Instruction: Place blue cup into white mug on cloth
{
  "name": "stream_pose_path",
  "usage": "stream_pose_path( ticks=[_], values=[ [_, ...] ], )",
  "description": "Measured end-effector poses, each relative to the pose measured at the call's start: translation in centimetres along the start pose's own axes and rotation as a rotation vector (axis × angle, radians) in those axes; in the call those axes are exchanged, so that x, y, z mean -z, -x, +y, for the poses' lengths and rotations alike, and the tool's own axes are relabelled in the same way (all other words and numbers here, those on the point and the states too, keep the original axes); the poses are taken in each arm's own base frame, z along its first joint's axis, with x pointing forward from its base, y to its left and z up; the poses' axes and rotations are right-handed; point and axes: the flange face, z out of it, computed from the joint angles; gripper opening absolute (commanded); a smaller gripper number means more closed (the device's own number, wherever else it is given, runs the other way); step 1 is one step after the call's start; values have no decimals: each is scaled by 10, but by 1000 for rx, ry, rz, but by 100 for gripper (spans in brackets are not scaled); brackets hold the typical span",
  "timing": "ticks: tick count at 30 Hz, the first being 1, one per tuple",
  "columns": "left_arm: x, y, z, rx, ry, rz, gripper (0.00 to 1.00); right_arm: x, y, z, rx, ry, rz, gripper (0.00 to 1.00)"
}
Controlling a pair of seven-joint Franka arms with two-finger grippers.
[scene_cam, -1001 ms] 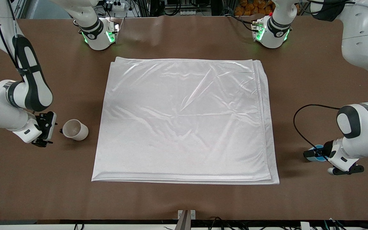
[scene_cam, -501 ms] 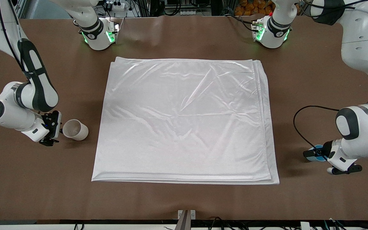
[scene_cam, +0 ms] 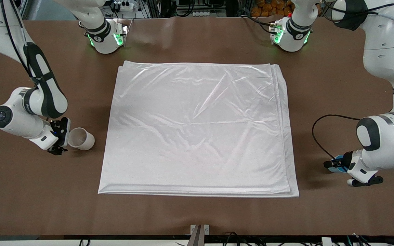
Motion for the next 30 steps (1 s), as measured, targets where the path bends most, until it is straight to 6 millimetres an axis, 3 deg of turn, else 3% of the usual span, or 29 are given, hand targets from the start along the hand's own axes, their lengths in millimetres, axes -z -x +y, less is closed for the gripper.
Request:
stream_pose_path(
  ticks=[7, 10, 14, 30],
  values=[
    [-5, 0, 0, 6, 10, -3, 19, -3, 0, -3, 14, -4, 1, 44],
    [-5, 0, 0, 6, 10, -3, 0, -3, 1, -3, 17, -2, 0, 25],
    [-4, 0, 0, 6, 10, 0, 0, -3, 1, -3, 21, -1, -1, 3],
    [3, -2, 6, -2, 11, 12, 0, 10, 1, 0, 28, 17, -3, 0]
  ],
)
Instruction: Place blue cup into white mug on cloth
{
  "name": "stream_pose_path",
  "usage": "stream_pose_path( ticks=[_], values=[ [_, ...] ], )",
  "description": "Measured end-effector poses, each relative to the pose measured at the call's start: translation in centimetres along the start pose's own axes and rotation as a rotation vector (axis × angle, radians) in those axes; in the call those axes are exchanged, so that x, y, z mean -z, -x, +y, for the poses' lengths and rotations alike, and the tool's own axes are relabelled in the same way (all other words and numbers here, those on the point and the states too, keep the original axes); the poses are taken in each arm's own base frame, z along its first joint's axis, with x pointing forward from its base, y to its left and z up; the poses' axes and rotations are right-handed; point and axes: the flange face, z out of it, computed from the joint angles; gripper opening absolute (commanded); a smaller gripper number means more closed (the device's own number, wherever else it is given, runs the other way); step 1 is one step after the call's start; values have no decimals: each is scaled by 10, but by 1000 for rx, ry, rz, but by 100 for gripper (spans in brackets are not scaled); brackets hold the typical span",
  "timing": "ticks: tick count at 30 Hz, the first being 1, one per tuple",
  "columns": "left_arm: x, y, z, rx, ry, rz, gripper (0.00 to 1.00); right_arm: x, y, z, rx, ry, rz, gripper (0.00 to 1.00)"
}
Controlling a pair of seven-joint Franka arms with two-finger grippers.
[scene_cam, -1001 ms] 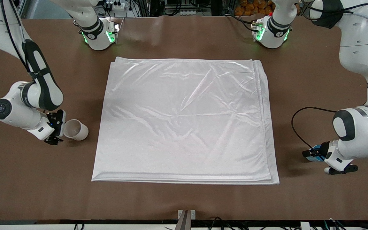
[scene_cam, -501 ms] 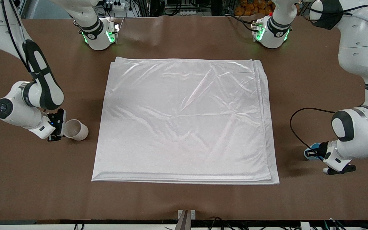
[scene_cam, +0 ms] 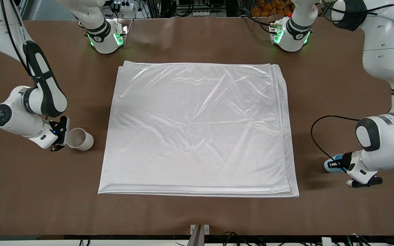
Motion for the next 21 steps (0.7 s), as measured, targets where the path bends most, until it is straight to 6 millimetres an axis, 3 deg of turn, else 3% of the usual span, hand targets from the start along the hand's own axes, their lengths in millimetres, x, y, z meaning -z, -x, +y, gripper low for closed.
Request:
stream_pose_path(
  ticks=[7, 13, 21],
  values=[
    [1, 0, 4, -6, 1, -3, 0, 25, -7, 3, 13, 9, 5, 0],
    [8, 5, 11, -15, 5, -50, 0, 53, -30, 8, 21, 28, 43, 0],
    [45, 12, 30, -41, 12, -81, 0, 86, -62, 22, 29, 50, 97, 0]
  ],
)
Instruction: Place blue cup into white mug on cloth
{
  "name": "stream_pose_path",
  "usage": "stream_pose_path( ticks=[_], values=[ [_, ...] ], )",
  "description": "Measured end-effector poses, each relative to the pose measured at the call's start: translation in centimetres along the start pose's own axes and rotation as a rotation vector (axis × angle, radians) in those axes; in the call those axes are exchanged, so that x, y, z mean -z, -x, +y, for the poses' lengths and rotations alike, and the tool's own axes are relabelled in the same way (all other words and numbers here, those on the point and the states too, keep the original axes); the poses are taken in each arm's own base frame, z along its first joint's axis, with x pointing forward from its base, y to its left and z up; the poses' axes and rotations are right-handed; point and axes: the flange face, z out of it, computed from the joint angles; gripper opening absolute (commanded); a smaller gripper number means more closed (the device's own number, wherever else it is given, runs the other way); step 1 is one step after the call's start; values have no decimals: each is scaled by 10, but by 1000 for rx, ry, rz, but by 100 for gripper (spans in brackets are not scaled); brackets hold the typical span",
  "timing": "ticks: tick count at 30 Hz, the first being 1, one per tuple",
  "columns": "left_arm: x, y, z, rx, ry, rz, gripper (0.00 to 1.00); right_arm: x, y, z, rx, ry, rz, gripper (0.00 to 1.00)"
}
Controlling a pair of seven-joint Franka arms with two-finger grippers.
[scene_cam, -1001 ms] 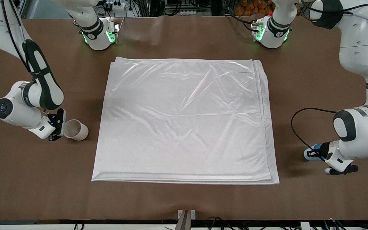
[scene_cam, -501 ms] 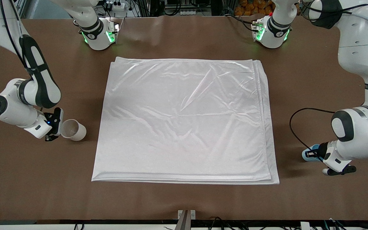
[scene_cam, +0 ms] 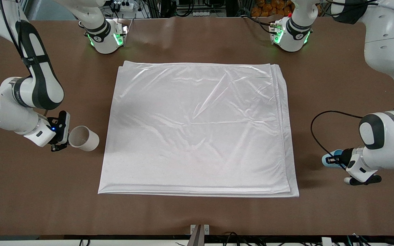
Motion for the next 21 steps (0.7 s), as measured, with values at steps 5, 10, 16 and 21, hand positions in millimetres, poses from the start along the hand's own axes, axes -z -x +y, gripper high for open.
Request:
stream_pose_path(
  ticks=[5, 10, 16, 21],
  values=[
    [28, 10, 23, -3, 2, -21, 0, 6, -41, 10, -24, 11, 26, 0],
    [51, 22, 59, 23, -2, -37, 0, 10, -102, 16, -53, 16, 61, 0],
    [66, 36, 105, 49, -10, -45, 0, 19, -173, 16, -103, 29, 52, 0],
    [73, 46, 142, 75, -16, -39, 0, 25, -226, 9, -156, 40, 24, 0]
  ],
)
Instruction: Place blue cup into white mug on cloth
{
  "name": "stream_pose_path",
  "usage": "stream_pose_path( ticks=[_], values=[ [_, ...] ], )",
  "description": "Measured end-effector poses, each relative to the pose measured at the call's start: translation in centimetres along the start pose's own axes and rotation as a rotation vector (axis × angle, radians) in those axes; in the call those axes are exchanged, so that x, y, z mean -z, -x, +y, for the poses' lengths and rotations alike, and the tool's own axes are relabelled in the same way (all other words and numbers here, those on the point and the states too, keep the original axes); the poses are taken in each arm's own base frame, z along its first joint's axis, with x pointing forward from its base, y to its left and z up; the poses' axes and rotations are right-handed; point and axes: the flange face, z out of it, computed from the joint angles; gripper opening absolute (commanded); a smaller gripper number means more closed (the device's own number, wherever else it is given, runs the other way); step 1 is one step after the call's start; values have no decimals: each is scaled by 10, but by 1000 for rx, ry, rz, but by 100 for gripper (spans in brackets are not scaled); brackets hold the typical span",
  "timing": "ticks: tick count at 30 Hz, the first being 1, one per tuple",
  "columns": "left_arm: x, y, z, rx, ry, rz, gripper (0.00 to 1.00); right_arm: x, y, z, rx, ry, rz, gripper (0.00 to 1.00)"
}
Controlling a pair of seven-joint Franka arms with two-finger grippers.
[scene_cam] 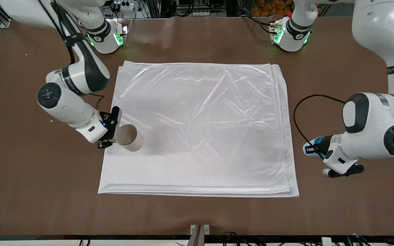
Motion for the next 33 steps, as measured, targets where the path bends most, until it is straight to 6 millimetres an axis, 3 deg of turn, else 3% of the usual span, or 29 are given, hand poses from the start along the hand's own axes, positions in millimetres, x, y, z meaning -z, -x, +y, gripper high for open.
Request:
stream_pose_path(
  ticks=[12, 19, 25, 33],
  values=[
    [-6, 29, 76, 58, -16, -5, 0, -23, -93, -38, -86, 18, -79, 0],
    [-5, 33, 82, 70, -17, -3, 0, -60, -137, -61, -134, 27, -153, 0],
    [-4, 32, 81, 74, -17, -2, 0, -95, -158, -81, -158, 8, -162, 0],
    [-5, 34, 84, 69, -17, -3, 0, -99, -186, -104, -152, -13, -147, 0]
  ],
)
